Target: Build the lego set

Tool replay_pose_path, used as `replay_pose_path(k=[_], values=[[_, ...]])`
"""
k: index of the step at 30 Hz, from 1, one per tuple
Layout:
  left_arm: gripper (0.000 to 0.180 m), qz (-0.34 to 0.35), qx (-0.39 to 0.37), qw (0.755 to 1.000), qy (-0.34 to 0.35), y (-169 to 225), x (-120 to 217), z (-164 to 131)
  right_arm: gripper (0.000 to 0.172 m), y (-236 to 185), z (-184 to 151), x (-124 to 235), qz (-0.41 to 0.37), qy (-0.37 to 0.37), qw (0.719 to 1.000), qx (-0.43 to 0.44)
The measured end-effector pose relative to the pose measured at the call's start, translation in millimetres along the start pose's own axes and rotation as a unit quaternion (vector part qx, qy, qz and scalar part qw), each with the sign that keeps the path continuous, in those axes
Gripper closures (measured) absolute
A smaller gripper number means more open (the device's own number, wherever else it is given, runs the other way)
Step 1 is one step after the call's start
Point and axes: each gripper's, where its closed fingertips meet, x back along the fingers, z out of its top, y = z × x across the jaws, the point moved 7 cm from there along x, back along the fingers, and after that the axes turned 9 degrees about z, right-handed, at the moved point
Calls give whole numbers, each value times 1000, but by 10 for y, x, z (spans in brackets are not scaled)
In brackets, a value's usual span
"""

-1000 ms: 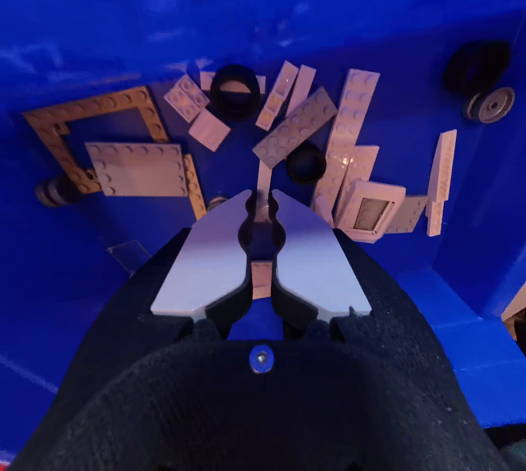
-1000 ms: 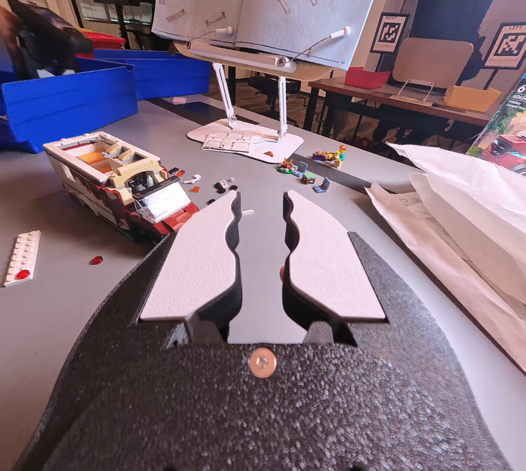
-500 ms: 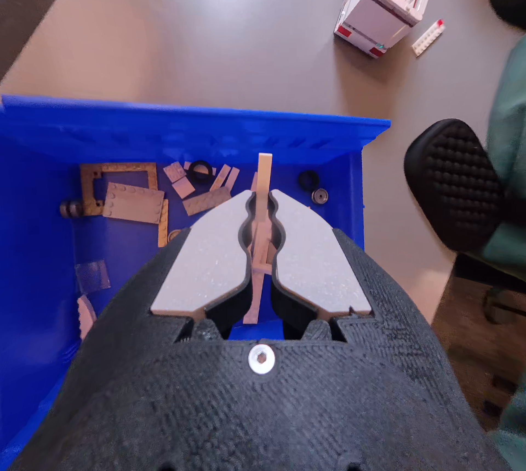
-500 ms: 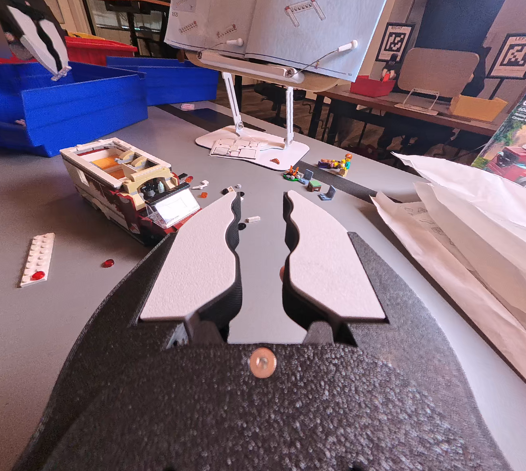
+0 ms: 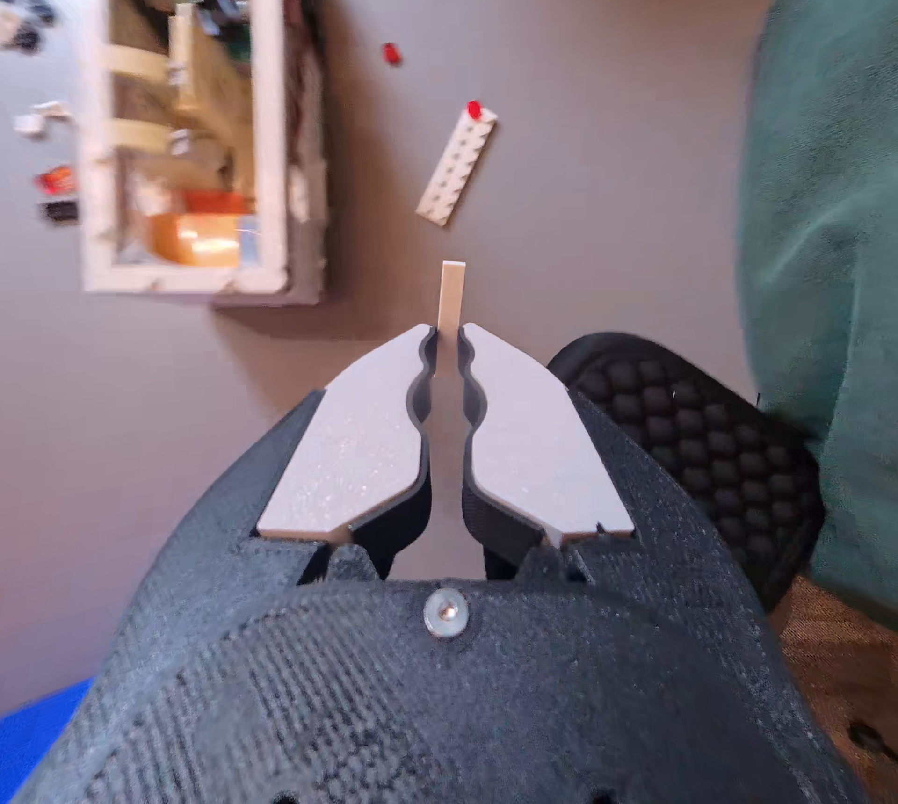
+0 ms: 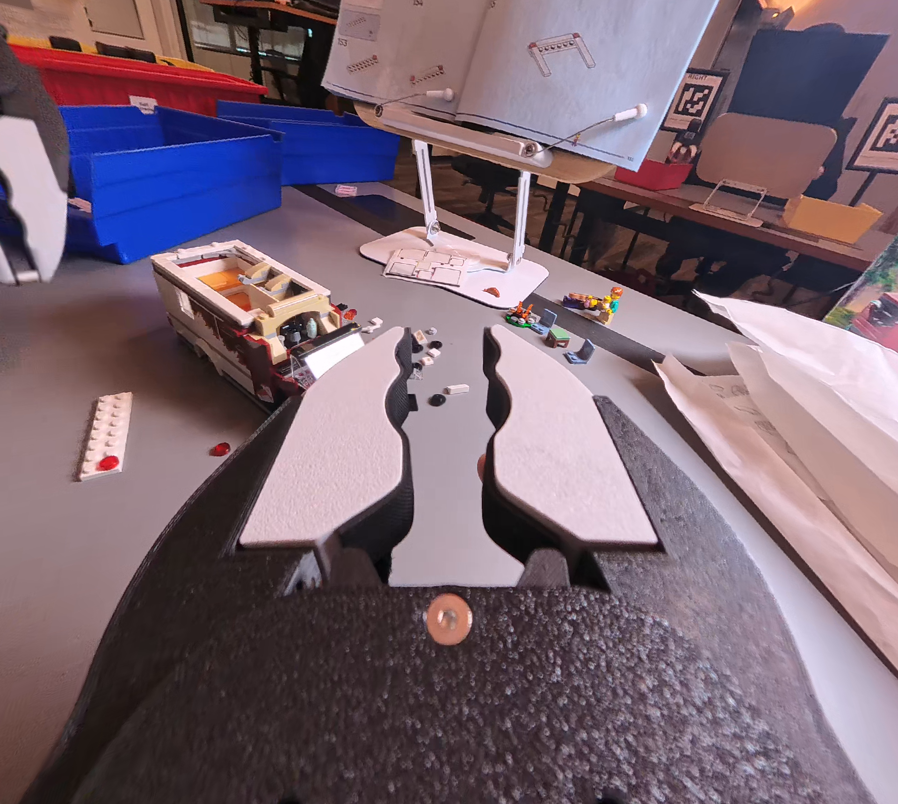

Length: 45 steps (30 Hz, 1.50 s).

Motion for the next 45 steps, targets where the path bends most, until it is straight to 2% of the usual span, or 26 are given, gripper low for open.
replay_pose_path(k=[4, 8, 12, 15, 19, 23, 27, 28, 31, 45], values=[[172, -26, -20, 999, -21, 220, -415, 111, 145, -42, 13, -1, 3, -2, 1000, 8], [172, -32, -50, 997, -43, 376, -669, 164, 145, -105, 15, -20, 14, -8, 1000, 16], [172, -28, -66, 997, -35, 431, -739, 216, 144, -237, -21, -82, 58, -38, 997, 28], [159, -14, -73, 997, -25, 408, -693, 223, 145, -396, -71, -157, 122, -81, 989, 21], [155, 13, -42, 999, 23, 251, -560, 208, 143, -776, -83, -249, 247, -168, 954, -4], [152, 15, -19, 999, 40, 89, -675, 176, 139, -1247, -119, -362, 332, -267, 904, 23], [153, 2, -27, 999, 36, 53, -819, 244, 140, -1398, -248, -546, 320, -329, 887, 46], [159, -2, -28, 999, 32, 54, -825, 264, 140, -1403, -284, -572, 321, -344, 881, 41], [162, -8, -32, 999, 24, 87, -839, 304, 141, -1399, -357, -602, 322, -369, 870, 50], [161, -35, -13, 998, 44, 317, -814, 346, 155, -1367, -407, -641, 402, -408, 813, 102]])
